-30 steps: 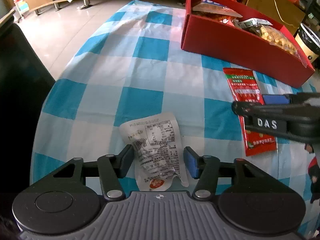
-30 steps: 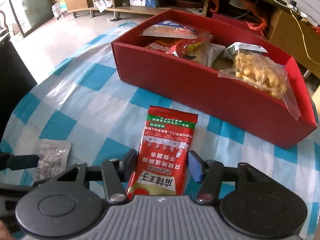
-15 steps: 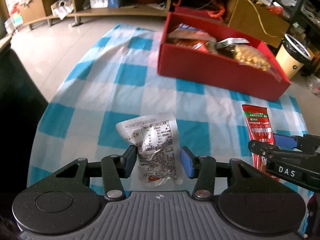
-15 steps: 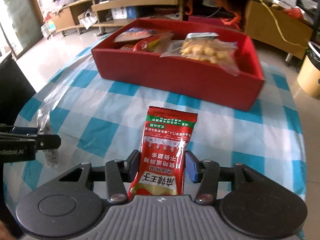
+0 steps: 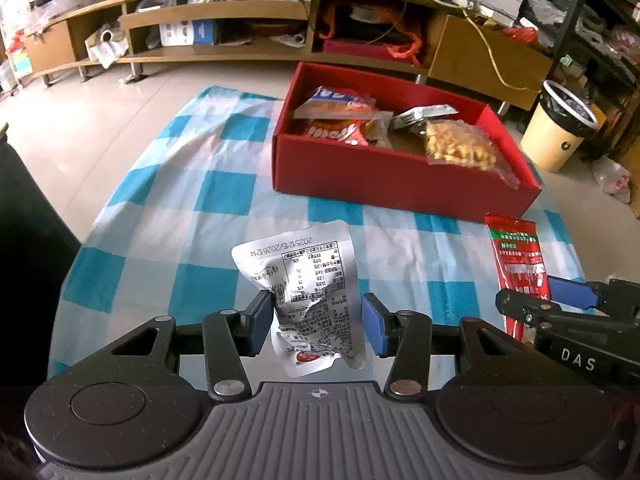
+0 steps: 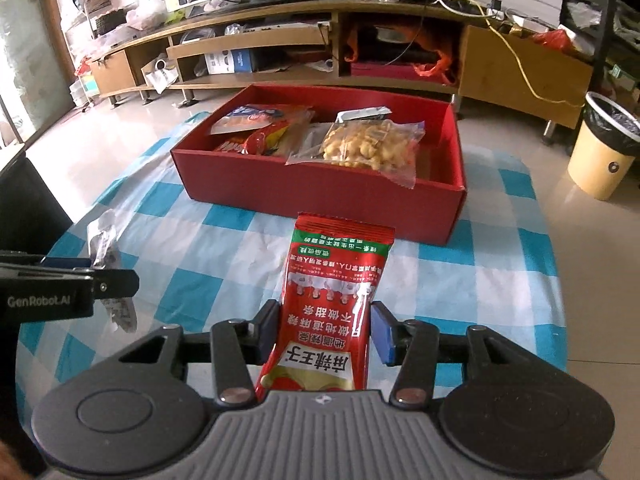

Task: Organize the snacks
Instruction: 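Grasp the clear printed wrapper with the left tool while the right tool grasps the long red packet, then carry the clear wrapper and red packet over the red box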

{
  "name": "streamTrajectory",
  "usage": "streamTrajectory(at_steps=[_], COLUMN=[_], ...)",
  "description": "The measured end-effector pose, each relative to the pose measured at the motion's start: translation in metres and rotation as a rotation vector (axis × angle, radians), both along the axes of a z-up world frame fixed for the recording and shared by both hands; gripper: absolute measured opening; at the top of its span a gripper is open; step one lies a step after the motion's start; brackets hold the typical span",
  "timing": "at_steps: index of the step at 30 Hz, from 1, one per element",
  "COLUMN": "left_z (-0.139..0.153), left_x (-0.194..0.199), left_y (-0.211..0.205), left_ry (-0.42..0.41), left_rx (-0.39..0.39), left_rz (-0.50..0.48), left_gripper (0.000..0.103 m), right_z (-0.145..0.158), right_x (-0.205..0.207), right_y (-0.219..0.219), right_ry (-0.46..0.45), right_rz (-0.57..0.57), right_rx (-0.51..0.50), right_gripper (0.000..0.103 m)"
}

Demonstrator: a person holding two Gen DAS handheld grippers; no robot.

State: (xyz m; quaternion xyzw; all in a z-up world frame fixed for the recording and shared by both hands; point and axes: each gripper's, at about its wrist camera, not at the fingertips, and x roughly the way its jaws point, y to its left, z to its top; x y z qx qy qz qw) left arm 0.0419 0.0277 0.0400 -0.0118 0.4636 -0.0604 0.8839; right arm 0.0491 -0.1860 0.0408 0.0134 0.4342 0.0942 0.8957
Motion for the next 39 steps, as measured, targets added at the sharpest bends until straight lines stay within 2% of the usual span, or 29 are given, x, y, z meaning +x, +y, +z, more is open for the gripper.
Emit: streamTrajectory(at_steps=[15,27,34,39], left_z=[0.031,0.053,0.074,0.087], left_x=[-0.007,-0.004,0.0,0.003], left_y=[-0.007,-0.006,-0.013,-0.014], left_ry=[-0.103,-0.17,-0.262,-0.302], left_rx=[-0.04,-0.084,-0.074,-0.098], left_rz=[-0.043,-0.044,-0.053,-0.047], left_gripper=[0.056,0.056,0.056,0.056], right_z=[0.044,0.067,0.085,0.097], right_x=[-0.019,-0.022,-0.021,-0.019], right_y=[0.004,0.012,0.015,0.014], right_ry=[-0.104,-0.161,-0.21,-0.245], right_rz=[-0.021,-0.012,-0.009,-0.015], right_rx=[-0.035,-0.054,-0.05,-0.044], right_gripper=[0.045,0.045,0.045,0.045])
